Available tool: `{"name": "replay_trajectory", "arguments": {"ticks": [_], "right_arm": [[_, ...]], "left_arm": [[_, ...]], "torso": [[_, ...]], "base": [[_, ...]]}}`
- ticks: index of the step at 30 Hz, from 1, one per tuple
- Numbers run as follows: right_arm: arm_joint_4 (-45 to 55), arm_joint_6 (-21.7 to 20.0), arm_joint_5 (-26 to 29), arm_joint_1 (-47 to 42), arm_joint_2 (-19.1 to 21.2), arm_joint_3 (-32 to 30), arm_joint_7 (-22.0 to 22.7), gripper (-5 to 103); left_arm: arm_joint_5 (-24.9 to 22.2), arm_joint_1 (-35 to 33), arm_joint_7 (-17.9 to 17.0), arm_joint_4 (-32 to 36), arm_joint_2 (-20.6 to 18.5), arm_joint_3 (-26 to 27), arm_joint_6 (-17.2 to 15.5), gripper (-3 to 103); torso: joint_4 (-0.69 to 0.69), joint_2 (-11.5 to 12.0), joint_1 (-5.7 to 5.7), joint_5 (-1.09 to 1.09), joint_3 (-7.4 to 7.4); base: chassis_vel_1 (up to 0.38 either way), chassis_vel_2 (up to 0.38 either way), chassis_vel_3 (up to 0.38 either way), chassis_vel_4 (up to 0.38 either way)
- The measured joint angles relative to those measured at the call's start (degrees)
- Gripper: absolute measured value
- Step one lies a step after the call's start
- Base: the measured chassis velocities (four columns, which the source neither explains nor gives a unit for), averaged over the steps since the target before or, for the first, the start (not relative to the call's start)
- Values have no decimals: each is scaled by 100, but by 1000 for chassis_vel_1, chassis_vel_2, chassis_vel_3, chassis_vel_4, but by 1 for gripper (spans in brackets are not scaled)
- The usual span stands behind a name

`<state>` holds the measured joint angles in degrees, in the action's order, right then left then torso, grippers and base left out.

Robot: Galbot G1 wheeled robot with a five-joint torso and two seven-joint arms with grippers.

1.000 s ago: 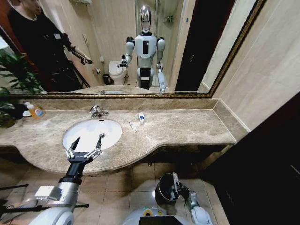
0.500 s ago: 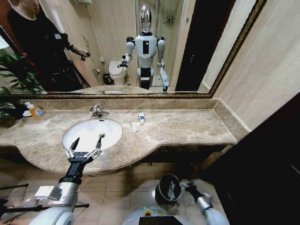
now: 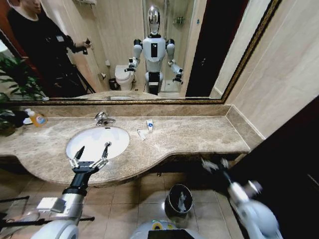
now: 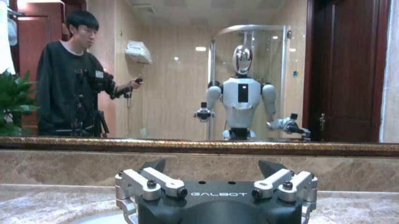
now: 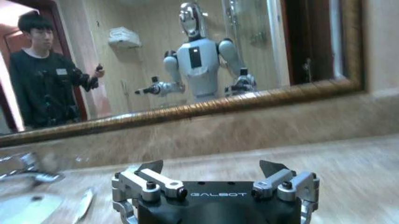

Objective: Pick up the trash from the sink and place it in the trash bin.

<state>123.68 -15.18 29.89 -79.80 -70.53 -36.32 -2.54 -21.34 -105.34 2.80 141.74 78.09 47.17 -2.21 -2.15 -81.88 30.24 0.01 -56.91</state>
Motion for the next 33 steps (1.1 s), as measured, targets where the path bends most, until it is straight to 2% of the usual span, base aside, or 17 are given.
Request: {"name": "replay_trajectory", "arguments": {"ticks": [1,2,3,4,6,7,8,11,13,15,17,20,22,25,28,33], "right_arm": [[0,0,0,0,0,0,0,100],[-120,-192,28,556,171,465,557,100],[-224,-317,80,948,243,787,860,100],[-224,-317,80,948,243,787,860,100],[-619,-516,228,1817,310,1690,1265,100],[-619,-516,228,1817,310,1690,1265,100],[-923,-540,243,2203,280,2100,1290,100],[-1286,-557,261,2579,218,2463,1285,100],[-2070,-558,270,3380,17,3040,1266,100],[-2389,-529,268,3693,-110,3254,1268,100],[-2846,-612,204,4199,-407,3689,1476,100],[-2931,-774,170,4333,-530,3858,1599,100],[-2996,-1159,29,4488,-692,4202,1719,100],[-3113,-1298,-72,4586,-759,4439,1719,100],[-3568,-1285,-352,4822,-984,4672,1694,100],[-4224,-1160,-538,5100,-1341,4716,1673,100]], "left_arm": [[0,0,0,0,0,0,0,100],[0,0,0,0,0,0,0,100],[0,0,0,0,0,0,0,100],[0,0,0,0,0,0,0,100],[0,0,-1,0,0,0,0,100],[0,0,-1,0,0,0,0,100],[0,0,-2,0,1,0,0,100],[0,0,-2,0,-1,1,0,100],[0,0,3,0,0,-1,0,100],[0,0,-1,0,-1,0,0,100],[0,0,0,0,-1,0,0,100],[0,0,0,0,0,-1,0,100],[0,0,0,0,-1,0,0,100],[0,0,0,0,0,0,0,100],[0,0,0,0,0,0,0,100],[0,0,-1,0,0,0,0,100]], "torso": [[0,0,0,0,0],[1,0,0,0,0],[2,0,0,0,0],[2,0,0,0,0],[3,0,1,0,0],[3,0,1,0,0],[3,0,0,-2,0],[4,0,0,-2,-1],[5,0,0,-2,-1],[4,0,0,-1,-1],[3,1,1,-2,-1],[3,0,1,-2,-1],[4,0,0,-3,0],[4,0,-1,-4,1],[5,0,-2,-3,0],[3,0,-1,-3,0]], "base": [[0,0,0,0],[0,0,0,0],[0,0,0,0],[0,0,0,0],[0,0,0,0],[0,0,0,0],[0,0,0,0],[0,0,0,0],[0,0,0,0],[0,0,0,0],[0,0,0,0],[0,0,0,0],[0,0,0,0],[0,0,0,0],[0,0,0,0],[0,0,0,0]]}}
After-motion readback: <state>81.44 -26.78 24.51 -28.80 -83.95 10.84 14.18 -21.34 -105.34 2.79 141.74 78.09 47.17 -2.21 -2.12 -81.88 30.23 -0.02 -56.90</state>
